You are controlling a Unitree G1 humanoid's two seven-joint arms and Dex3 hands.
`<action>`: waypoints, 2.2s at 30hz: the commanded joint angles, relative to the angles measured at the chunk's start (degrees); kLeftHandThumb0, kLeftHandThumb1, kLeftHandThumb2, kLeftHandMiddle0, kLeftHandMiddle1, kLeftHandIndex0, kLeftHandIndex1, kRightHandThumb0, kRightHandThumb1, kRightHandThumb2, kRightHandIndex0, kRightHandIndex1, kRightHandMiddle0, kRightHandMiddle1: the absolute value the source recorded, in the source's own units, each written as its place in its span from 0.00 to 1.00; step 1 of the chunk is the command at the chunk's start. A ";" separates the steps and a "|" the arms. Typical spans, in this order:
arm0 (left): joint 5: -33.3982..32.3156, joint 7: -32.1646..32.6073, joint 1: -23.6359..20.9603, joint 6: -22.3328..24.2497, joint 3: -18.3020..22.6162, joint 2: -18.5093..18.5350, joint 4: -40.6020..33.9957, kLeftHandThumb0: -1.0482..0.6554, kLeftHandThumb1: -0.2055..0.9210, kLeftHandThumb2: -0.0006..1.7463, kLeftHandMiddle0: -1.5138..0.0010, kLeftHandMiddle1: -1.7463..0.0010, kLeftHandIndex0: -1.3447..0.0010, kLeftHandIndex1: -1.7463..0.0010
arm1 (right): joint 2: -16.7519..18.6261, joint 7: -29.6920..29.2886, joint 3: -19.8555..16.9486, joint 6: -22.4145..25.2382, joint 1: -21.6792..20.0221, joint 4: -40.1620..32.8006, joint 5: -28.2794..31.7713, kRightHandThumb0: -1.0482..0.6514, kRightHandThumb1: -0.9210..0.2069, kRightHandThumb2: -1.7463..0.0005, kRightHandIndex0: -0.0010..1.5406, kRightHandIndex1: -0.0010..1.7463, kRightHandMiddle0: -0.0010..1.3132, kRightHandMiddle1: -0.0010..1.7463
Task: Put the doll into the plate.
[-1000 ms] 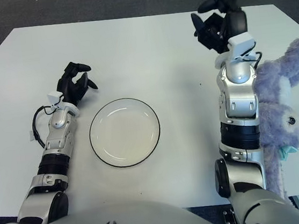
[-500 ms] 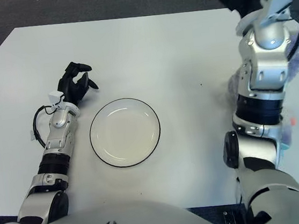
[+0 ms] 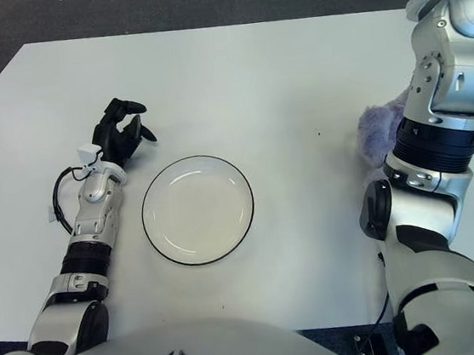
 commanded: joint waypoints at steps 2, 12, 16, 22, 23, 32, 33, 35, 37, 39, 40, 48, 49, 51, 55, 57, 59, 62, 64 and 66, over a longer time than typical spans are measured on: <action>-0.32 -0.46 2.17 -0.80 0.05 -1.29 2.53 0.41 1.00 0.20 0.45 0.12 0.72 0.10 | -3.34 1.91 -2.32 0.07 4.20 -3.53 0.35 0.41 0.00 0.78 0.41 0.92 0.26 0.92; -0.42 -0.02 1.02 -0.36 0.44 -1.26 2.55 0.41 1.00 0.21 0.45 0.12 0.72 0.10 | -4.99 0.56 -3.06 -9.25 13.27 -5.16 -6.08 0.41 0.00 0.76 0.45 0.92 0.23 0.94; -0.73 0.32 0.04 -0.23 0.92 -1.30 2.53 0.41 1.00 0.21 0.45 0.12 0.72 0.10 | -6.97 -0.10 -3.37 -11.40 15.29 -4.80 -9.59 0.41 0.00 0.75 0.45 0.92 0.22 0.95; -1.92 0.15 -2.77 -1.09 2.44 -1.42 4.45 0.41 1.00 0.21 0.45 0.11 0.73 0.10 | -7.74 -4.02 -3.69 -11.01 18.43 -5.84 -16.00 0.41 0.00 0.78 0.47 0.90 0.25 0.92; -1.94 0.10 -2.85 -1.18 2.50 -1.42 4.60 0.41 1.00 0.21 0.45 0.11 0.73 0.10 | -7.70 -4.11 -3.64 -11.03 18.42 -5.84 -16.14 0.41 0.00 0.78 0.47 0.90 0.26 0.92; -2.55 -1.92 -5.64 -2.65 3.88 0.30 7.82 0.41 1.00 0.20 0.45 0.10 0.72 0.10 | -7.77 -3.80 -6.32 -7.05 24.42 -13.41 -19.26 0.41 0.00 0.79 0.49 0.85 0.27 0.91; -2.50 -2.02 -5.88 -2.77 3.98 0.44 8.18 0.41 1.00 0.20 0.45 0.10 0.72 0.10 | -7.75 -3.68 -6.46 -6.95 24.63 -13.67 -19.10 0.41 0.00 0.78 0.49 0.84 0.27 0.91; -2.08 -1.89 -6.43 -2.86 4.00 0.75 8.78 0.41 1.00 0.20 0.45 0.10 0.71 0.11 | -7.84 -3.35 -7.16 -7.05 25.15 -13.89 -18.63 0.41 0.00 0.78 0.49 0.82 0.27 0.91; -1.75 -1.72 -6.90 -2.91 3.94 0.91 9.22 0.41 1.00 0.20 0.45 0.10 0.71 0.11 | -7.82 -3.10 -7.64 -7.01 25.44 -14.10 -18.31 0.41 0.00 0.78 0.50 0.82 0.27 0.91; -1.66 -1.71 -7.39 -2.99 3.96 1.06 9.70 0.41 1.00 0.20 0.45 0.10 0.71 0.11 | -7.66 -3.06 -7.68 -6.69 25.44 -14.35 -18.18 0.41 0.00 0.78 0.50 0.81 0.27 0.91; -1.67 -1.73 -7.58 -3.03 3.99 1.13 9.93 0.41 1.00 0.19 0.45 0.10 0.71 0.11 | -7.58 -3.08 -7.65 -6.53 25.40 -14.44 -18.15 0.41 0.00 0.78 0.50 0.81 0.27 0.91; -0.70 -1.02 -9.07 -3.20 3.59 1.08 11.11 0.41 1.00 0.19 0.44 0.10 0.70 0.12 | -6.54 -3.98 -9.38 -2.13 24.65 -16.23 -17.38 0.41 0.00 0.79 0.50 0.81 0.28 0.90; -0.52 -0.94 -9.29 -3.25 3.54 1.07 11.31 0.41 1.00 0.19 0.44 0.10 0.70 0.12 | -6.67 -3.91 -9.62 -1.75 24.66 -16.39 -17.34 0.41 0.00 0.79 0.50 0.81 0.28 0.90; -0.18 -0.78 -9.80 -3.33 3.44 1.03 11.80 0.41 1.00 0.19 0.44 0.10 0.70 0.12 | -6.96 -3.75 -10.05 -0.95 24.67 -16.74 -17.23 0.41 0.00 0.80 0.50 0.81 0.28 0.89; 0.06 -0.79 -10.68 -3.36 3.44 1.01 12.57 0.41 1.00 0.19 0.43 0.11 0.71 0.11 | -7.51 -3.34 -10.60 0.77 25.17 -17.68 -17.45 0.41 0.00 0.80 0.50 0.81 0.29 0.89; 0.08 -0.99 -11.47 -3.32 3.46 1.02 13.22 0.41 1.00 0.19 0.43 0.11 0.71 0.11 | -8.16 -2.69 -11.18 2.09 25.86 -18.44 -17.70 0.41 0.00 0.80 0.50 0.81 0.29 0.89; 0.01 -1.35 -12.18 -3.30 3.47 1.04 13.81 0.41 1.00 0.19 0.43 0.10 0.71 0.11 | -8.58 -2.08 -11.73 2.91 26.47 -18.90 -17.82 0.41 0.00 0.80 0.50 0.81 0.29 0.89; -0.27 -2.14 -13.35 -3.07 3.46 1.14 14.66 0.41 1.00 0.19 0.43 0.10 0.71 0.11 | -8.56 -1.64 -12.40 3.01 27.12 -18.79 -17.80 0.41 0.00 0.80 0.50 0.81 0.30 0.89; -0.41 -2.48 -13.85 -3.02 3.48 1.19 15.11 0.41 1.00 0.19 0.43 0.10 0.71 0.11 | -8.45 -1.52 -12.62 2.92 27.33 -18.63 -17.83 0.41 0.00 0.81 0.50 0.81 0.30 0.88; -0.80 -3.35 -14.52 -3.03 3.47 1.15 15.66 0.41 1.00 0.19 0.42 0.11 0.70 0.12 | -8.25 -1.64 -12.77 2.65 27.77 -18.28 -18.10 0.41 0.00 0.81 0.49 0.81 0.30 0.88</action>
